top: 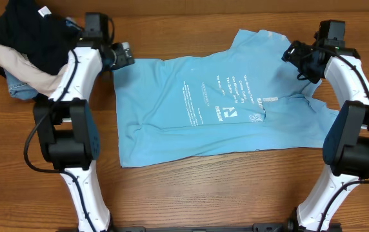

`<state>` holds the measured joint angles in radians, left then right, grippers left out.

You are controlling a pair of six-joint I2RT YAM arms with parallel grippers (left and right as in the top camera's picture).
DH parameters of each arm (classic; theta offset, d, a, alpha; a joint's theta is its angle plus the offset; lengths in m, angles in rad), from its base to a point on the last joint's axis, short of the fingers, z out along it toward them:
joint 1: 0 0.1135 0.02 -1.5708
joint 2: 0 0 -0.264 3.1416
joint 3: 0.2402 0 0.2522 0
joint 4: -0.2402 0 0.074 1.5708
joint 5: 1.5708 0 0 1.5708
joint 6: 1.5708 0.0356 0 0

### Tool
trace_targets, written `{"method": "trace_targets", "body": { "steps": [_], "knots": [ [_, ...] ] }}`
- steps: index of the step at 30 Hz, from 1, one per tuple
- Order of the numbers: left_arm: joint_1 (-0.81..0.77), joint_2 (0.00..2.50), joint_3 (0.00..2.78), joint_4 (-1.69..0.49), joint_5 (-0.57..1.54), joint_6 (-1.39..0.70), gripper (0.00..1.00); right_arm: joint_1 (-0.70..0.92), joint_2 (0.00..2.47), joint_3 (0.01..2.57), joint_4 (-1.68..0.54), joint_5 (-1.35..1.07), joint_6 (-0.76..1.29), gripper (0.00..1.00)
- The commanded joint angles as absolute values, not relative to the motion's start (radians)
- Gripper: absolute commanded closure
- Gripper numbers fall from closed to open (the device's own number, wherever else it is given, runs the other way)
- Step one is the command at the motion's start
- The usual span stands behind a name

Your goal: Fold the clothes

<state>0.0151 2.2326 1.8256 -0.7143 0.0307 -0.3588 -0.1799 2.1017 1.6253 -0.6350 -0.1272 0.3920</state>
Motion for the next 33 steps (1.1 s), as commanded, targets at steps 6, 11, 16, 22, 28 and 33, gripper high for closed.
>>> {"method": "trace_targets", "body": {
  "steps": [6,11,16,22,28,33],
  "knots": [
    [0.041,2.335,1.839,-0.656,0.070,-0.337,0.08,-0.167,2.106,1.644,-0.625,-0.136,0.389,0.10],
    [0.039,2.336,1.839,-0.600,0.079,-0.344,0.14,-0.157,2.106,1.644,-0.609,-0.136,0.389,0.11],
    [0.019,2.336,1.839,-0.577,0.078,-0.340,0.19,-0.156,2.106,1.644,-0.495,-0.136,0.389,0.04],
    [-0.001,2.381,1.839,-0.578,0.096,-0.344,0.19,-0.156,2.106,1.644,-0.313,-0.134,0.382,0.00],
    [-0.006,2.407,1.839,-0.590,0.131,-0.344,0.18,-0.156,2.154,1.679,-0.291,-0.113,0.340,0.00],
    [-0.007,2.407,1.839,-0.620,0.132,-0.344,0.18,-0.156,2.311,1.836,-0.435,-0.113,0.339,0.00]
  ]
}}
